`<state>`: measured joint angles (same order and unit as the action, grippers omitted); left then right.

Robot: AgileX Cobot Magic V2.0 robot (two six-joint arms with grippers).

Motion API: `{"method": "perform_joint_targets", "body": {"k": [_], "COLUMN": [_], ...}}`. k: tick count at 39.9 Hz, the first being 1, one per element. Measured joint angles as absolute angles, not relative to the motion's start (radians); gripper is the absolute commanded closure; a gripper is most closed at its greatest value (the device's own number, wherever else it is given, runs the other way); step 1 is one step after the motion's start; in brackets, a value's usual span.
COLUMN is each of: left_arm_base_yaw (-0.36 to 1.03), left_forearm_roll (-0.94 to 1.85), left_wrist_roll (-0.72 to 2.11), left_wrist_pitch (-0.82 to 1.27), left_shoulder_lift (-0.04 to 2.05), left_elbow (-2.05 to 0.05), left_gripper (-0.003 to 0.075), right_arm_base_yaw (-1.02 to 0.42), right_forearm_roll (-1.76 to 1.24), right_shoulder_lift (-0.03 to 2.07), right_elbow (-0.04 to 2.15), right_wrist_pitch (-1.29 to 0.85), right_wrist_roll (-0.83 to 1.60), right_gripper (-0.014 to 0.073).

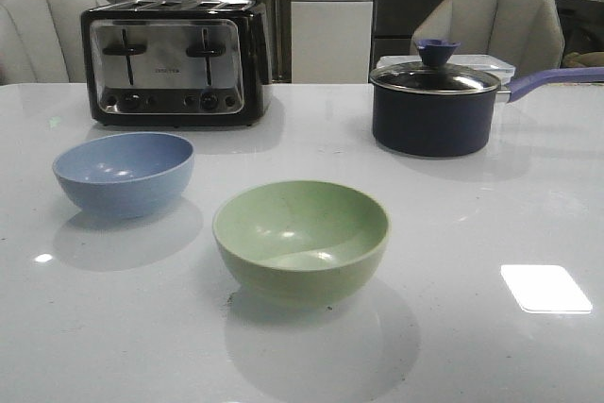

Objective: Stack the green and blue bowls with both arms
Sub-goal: 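Move the left gripper down to the light blue bowl's rim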

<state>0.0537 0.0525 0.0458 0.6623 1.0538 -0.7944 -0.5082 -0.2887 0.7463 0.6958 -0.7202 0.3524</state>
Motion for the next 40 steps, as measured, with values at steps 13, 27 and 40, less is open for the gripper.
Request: {"method": "perform_joint_targets", "body": {"k": [13,27,40], "left_arm_base_yaw": [0.126,0.128,0.128], "left_forearm_roll": [0.061,0.097,0.099], "left_wrist_roll": [0.048,0.048,0.048], "left_wrist_pitch": [0.664,0.664,0.654], "left_shoulder_lift": [1.42,1.782,1.948], "left_elbow": [-1.029,-1.272,-1.365], "left_gripper": [0.016,0.0161,0.0388], "right_arm_base_yaw": [-0.508,-0.508,-0.508], "right_forearm_roll": [-0.288,-0.288,-0.288], "right_shoulder_lift": [0.746,0.746,0.746], "right_elbow": [0.694,0.694,0.694], "right_wrist_pitch": [-0.718,-0.718,-0.718], "right_wrist_roll": [0.352,0.354,0.354], "right_gripper": [0.0115,0.0115,0.0115]}}
